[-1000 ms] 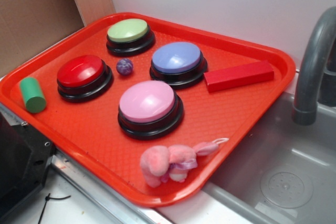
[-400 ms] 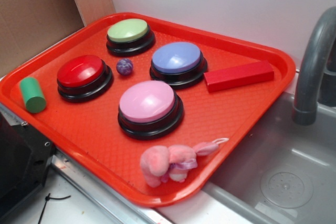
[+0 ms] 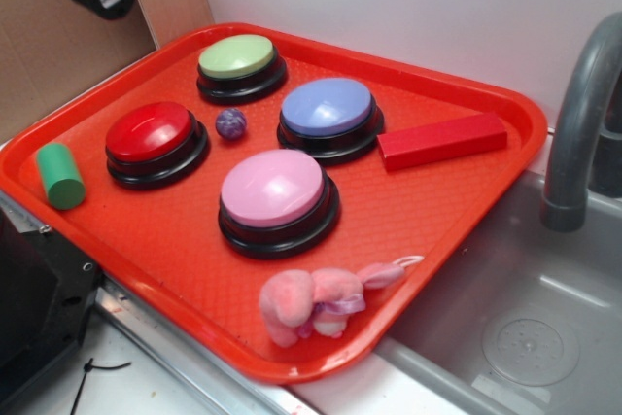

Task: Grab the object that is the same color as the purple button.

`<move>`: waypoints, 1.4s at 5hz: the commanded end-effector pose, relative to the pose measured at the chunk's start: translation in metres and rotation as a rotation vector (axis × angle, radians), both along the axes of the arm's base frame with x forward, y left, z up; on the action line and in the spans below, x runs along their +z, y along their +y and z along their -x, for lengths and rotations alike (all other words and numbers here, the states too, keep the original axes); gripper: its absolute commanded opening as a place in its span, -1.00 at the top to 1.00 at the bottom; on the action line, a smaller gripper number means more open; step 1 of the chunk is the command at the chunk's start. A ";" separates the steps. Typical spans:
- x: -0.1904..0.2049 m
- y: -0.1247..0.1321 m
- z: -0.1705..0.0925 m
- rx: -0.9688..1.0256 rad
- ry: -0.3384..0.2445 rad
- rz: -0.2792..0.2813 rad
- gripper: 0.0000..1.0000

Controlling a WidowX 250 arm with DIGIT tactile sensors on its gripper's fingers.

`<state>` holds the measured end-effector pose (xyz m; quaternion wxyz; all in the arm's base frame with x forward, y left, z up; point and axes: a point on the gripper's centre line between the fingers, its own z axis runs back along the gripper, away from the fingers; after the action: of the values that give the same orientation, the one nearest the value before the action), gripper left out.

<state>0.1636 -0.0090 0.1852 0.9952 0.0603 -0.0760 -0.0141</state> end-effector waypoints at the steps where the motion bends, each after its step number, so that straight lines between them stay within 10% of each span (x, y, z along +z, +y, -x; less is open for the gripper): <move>1: -0.030 0.004 -0.028 -0.036 -0.095 0.001 -1.00; 4: -0.080 0.014 -0.059 -0.047 -0.078 -0.101 -1.00; 7: -0.121 0.032 -0.078 -0.080 -0.033 -0.081 -1.00</move>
<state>0.2320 0.0198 0.0523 0.9913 0.0947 -0.0695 -0.0601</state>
